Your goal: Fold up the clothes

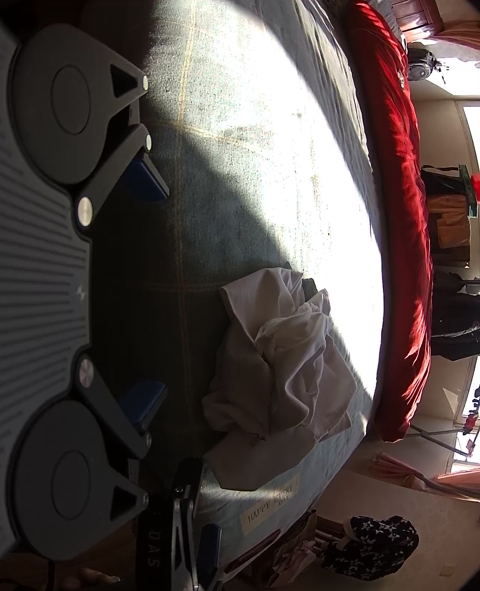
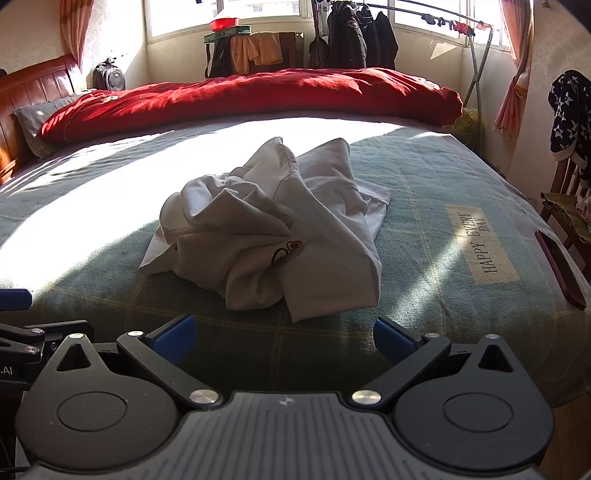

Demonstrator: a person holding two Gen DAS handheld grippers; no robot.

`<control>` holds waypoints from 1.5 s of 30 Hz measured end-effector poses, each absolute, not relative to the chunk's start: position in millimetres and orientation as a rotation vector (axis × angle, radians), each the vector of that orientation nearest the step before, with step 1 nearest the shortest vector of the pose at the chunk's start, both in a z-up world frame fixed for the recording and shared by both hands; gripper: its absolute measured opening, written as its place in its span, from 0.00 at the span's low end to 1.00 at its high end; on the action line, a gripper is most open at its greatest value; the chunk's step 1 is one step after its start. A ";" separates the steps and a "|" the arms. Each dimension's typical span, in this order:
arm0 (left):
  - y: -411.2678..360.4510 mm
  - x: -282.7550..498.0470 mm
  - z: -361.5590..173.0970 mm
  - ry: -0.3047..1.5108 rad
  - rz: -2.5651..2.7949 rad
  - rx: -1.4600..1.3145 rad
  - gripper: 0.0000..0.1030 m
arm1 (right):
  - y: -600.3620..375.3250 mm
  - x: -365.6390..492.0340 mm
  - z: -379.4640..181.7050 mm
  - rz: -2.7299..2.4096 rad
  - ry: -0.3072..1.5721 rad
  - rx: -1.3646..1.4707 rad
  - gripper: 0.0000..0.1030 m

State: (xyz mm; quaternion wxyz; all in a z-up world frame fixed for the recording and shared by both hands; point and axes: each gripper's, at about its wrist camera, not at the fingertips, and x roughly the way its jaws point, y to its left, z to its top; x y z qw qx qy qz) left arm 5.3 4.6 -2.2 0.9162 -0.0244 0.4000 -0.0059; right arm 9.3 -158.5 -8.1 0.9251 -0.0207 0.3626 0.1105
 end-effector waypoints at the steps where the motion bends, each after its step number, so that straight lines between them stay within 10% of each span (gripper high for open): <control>1: 4.9 5.7 -2.2 0.823 -0.012 -0.052 1.00 | -158.4 9.7 -8.3 0.227 0.745 -0.044 1.00; 45: 7.9 53.6 -13.6 0.858 -0.009 -0.032 1.00 | -167.3 38.0 -15.8 0.227 0.755 -0.027 1.00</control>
